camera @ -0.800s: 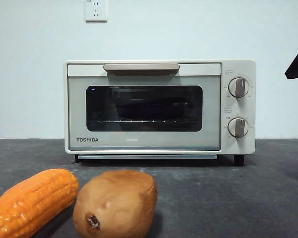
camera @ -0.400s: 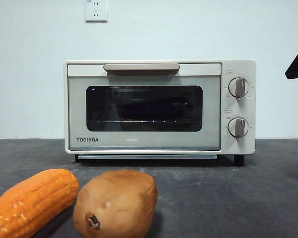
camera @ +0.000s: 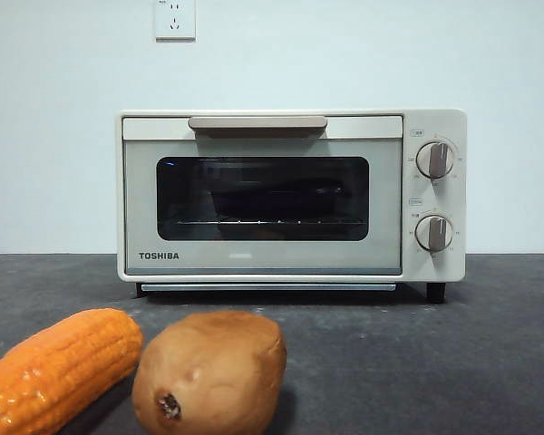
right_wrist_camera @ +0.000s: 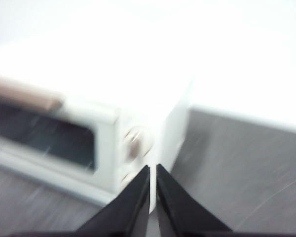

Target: Take the eggplant from the table,put the eggplant in the oven

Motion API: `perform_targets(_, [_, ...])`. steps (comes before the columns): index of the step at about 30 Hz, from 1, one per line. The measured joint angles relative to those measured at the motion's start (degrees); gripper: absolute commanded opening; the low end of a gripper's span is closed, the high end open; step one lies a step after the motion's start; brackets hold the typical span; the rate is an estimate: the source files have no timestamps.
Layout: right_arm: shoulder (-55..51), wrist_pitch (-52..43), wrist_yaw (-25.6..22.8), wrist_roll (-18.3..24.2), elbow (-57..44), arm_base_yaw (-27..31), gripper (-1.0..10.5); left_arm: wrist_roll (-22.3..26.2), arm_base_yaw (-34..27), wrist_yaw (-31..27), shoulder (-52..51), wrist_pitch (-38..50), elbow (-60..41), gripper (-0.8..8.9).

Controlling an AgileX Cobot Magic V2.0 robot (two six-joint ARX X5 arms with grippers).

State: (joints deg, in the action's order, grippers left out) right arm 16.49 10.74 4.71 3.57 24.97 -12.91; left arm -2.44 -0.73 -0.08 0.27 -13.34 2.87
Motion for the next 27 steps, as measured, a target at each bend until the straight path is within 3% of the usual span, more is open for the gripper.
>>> perform_targets(6, [-9.5, -1.8, 0.2, 0.8, -4.5, 10.1, 0.0, 0.0, 0.0, 0.0, 0.0, 0.0, 0.0, 0.04])
perform_targets(11, [-13.0, -1.1, 5.0, 0.4, -12.1, 15.0, 0.0, 0.0, 0.0, 0.0, 0.0, 0.0, 0.0, 0.04])
perform_targets(21, [-16.2, -0.8, 7.4, -4.7, -23.8, 16.1, 0.0, 0.0, 0.0, 0.0, 0.0, 0.0, 0.0, 0.04])
perform_targets(27, [-16.2, -3.1, 7.0, -5.6, -23.8, 16.1, 0.0, 0.0, 0.0, 0.0, 0.0, 0.0, 0.0, 0.04])
